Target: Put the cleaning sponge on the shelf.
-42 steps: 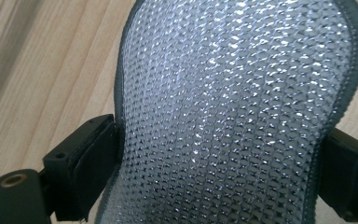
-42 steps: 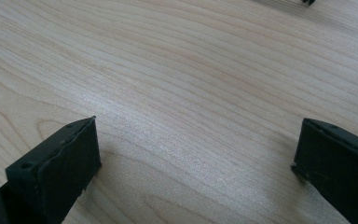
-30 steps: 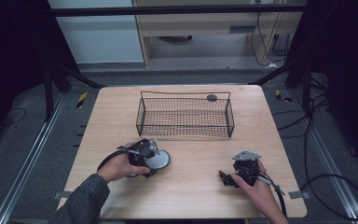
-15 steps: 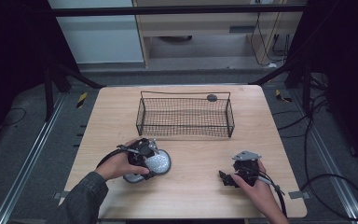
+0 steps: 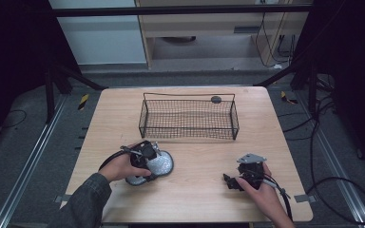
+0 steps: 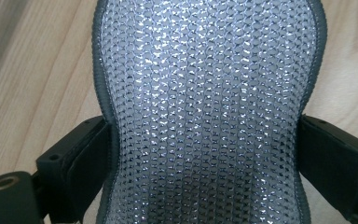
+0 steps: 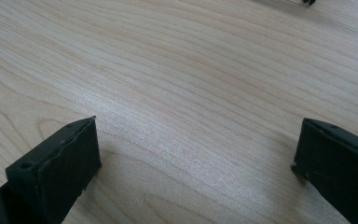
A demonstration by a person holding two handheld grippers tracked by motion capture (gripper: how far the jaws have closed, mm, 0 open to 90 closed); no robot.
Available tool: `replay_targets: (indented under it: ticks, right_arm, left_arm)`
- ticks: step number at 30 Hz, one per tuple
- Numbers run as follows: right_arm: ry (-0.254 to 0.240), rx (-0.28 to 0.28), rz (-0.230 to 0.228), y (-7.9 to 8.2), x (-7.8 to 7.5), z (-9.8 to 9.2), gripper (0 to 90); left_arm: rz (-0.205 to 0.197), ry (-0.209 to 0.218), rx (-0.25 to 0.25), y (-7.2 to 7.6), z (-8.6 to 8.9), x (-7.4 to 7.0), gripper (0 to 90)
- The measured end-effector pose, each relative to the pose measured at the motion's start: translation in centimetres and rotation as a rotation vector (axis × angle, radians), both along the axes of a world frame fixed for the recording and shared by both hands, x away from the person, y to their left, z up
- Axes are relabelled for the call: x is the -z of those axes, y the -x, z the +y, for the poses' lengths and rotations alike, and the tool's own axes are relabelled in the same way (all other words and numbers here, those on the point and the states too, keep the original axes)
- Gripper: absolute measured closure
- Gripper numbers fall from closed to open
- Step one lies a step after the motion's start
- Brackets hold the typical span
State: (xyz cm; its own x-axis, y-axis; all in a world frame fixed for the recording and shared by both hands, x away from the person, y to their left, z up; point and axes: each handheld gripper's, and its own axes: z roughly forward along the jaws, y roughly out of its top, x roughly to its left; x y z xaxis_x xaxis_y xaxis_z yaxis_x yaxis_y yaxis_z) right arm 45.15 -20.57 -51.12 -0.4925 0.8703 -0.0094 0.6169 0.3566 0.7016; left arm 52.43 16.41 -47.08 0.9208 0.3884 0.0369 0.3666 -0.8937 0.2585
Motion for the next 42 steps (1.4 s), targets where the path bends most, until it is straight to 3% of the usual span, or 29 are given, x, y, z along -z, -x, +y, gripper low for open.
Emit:
replay_targets:
  ticks: [5,11,18,22,30,42]
  right_arm:
    - [0.000,0.000,0.000,0.0,0.0,0.0,0.4]
    - [-0.001,0.000,-0.001,0.0,0.0,0.0,0.4]
    - [-0.001,-0.001,-0.001,0.0,0.0,0.0,0.4]
    - [0.003,-0.003,-0.002,0.0,0.0,0.0,0.4]
    - [0.003,-0.004,-0.001,0.0,0.0,0.0,0.4]
    - [-0.001,-0.001,0.000,0.0,0.0,0.0,0.4]
  left_arm:
    - [-0.048,0.009,0.023,0.5,-0.5,-1.6,6.6]
    - [-0.156,-0.011,0.081,0.5,-1.9,-4.5,6.7]
    - [-0.275,-0.051,0.128,-1.2,-3.5,-7.9,6.7]
    - [-0.320,-0.063,0.137,-2.6,-4.0,-9.4,6.7]
    - [-0.383,-0.085,0.159,-5.1,-5.3,-10.3,6.9]
    - [-0.471,-0.091,0.189,-7.4,-7.3,-10.5,7.0]
